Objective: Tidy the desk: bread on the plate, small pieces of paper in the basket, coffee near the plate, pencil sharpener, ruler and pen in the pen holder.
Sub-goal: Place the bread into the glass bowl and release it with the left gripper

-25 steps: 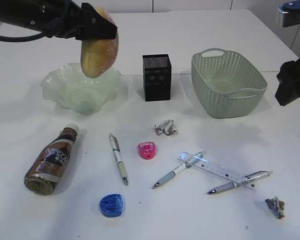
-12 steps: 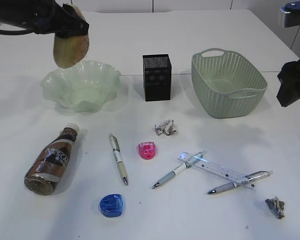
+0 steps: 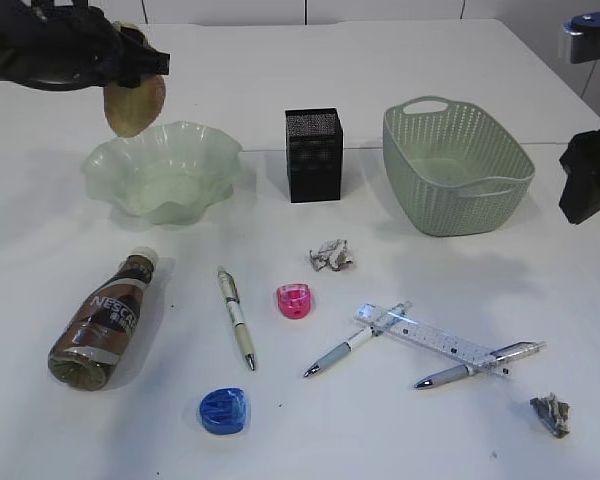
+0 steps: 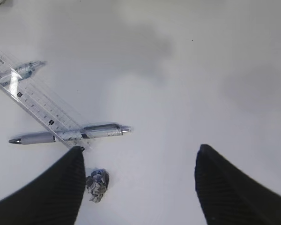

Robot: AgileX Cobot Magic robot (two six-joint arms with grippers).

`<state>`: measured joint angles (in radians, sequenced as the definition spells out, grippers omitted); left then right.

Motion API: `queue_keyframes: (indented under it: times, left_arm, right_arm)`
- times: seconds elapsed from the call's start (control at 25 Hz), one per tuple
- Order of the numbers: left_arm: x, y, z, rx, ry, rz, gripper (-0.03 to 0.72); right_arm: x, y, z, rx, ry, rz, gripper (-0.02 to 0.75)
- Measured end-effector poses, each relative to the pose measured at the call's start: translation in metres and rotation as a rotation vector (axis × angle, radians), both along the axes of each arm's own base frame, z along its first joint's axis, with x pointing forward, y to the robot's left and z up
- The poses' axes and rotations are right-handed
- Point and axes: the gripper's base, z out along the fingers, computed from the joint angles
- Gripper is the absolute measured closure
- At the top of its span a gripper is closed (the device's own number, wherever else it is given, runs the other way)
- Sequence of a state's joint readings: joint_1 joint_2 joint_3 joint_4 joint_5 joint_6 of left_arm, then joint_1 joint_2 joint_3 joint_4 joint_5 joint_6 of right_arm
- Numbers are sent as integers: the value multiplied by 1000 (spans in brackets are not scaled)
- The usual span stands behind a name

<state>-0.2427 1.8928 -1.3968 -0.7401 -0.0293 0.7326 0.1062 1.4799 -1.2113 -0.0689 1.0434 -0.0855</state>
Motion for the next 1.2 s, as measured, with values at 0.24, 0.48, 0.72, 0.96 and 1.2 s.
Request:
queue_keyframes:
  times: [0.24,0.48,0.72,0.96,1.2]
  left_arm:
    - [12,5,-22,-12,-20,95,405]
    - [21,5,-54,12,23,119,405]
    - [25,5,-75,31,53,129,405]
    - [26,6,-74,29,43,138,402]
    - [26,6,-74,28,42,141,323]
  right_arm:
    - [-1,0,0,-3,12,-1,172]
    - [-2,0,-1,-3,23,-4,172]
    - [-2,-1,-1,-6,22,-3,172]
    - [-2,-1,-1,-7,22,-3,172]
    - [-2,-1,-1,-8,22,-3,172]
